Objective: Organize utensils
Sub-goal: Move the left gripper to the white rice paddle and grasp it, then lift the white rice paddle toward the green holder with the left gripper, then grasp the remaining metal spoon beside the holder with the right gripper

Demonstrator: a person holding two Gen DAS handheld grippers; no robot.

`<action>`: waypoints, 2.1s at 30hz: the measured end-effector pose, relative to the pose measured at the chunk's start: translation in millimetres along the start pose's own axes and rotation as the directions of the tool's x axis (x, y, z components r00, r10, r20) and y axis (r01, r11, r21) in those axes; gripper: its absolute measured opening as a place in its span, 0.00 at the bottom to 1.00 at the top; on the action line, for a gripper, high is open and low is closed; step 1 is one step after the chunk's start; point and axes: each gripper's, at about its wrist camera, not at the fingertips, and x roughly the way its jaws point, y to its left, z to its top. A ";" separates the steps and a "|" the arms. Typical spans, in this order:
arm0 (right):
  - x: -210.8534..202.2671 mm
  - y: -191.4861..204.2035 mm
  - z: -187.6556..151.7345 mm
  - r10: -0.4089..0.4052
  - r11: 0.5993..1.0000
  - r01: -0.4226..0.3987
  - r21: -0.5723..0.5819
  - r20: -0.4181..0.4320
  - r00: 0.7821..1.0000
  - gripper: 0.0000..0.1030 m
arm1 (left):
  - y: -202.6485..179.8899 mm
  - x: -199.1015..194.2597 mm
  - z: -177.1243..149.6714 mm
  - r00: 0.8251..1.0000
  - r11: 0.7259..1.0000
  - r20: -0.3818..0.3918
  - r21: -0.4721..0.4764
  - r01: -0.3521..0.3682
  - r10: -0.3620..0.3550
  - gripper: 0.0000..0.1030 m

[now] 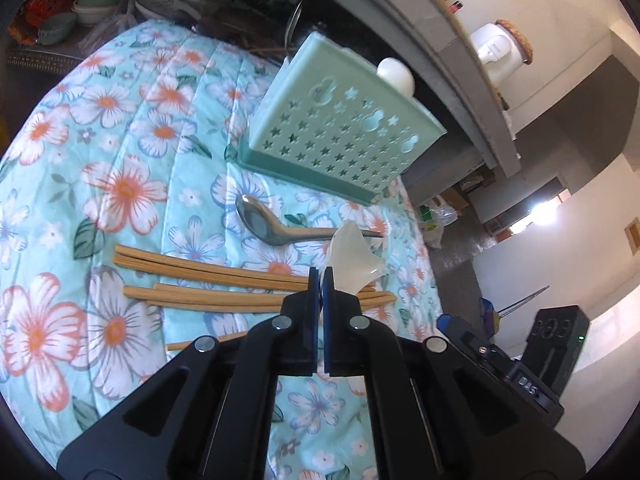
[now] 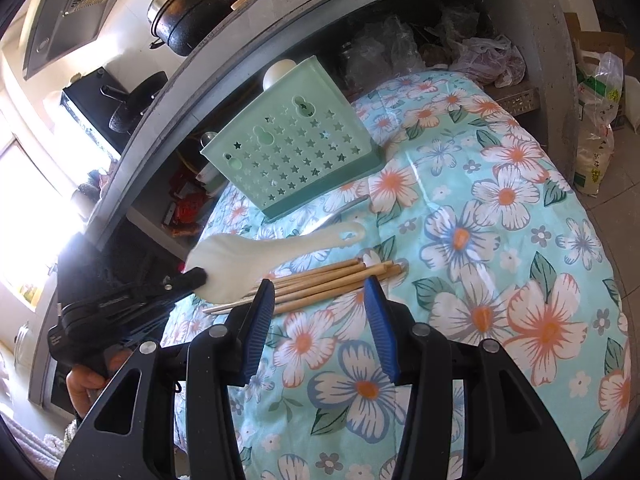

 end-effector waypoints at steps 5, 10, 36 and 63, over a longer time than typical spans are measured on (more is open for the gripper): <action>-0.8 1.6 -0.2 -0.001 1.000 0.001 -0.004 0.000 1.000 0.44 | -5.3 -39.5 4.1 0.994 0.998 0.105 0.043 0.040 -0.044 0.00; -1.4 5.9 -0.9 -0.003 1.000 0.003 -0.016 0.006 1.000 0.44 | -2.5 -73.7 12.6 0.978 0.998 0.205 0.067 0.020 -0.033 0.00; 128.4 148.6 4.9 -0.149 0.845 0.091 -0.527 -0.069 0.986 0.51 | 53.6 -167.0 31.2 0.867 0.985 0.469 -0.046 -0.166 0.168 0.00; 177.6 177.8 -9.5 -0.427 0.626 0.361 -0.691 0.084 0.901 0.04 | 50.4 -178.1 37.8 0.829 0.974 0.517 -0.057 -0.217 0.215 0.00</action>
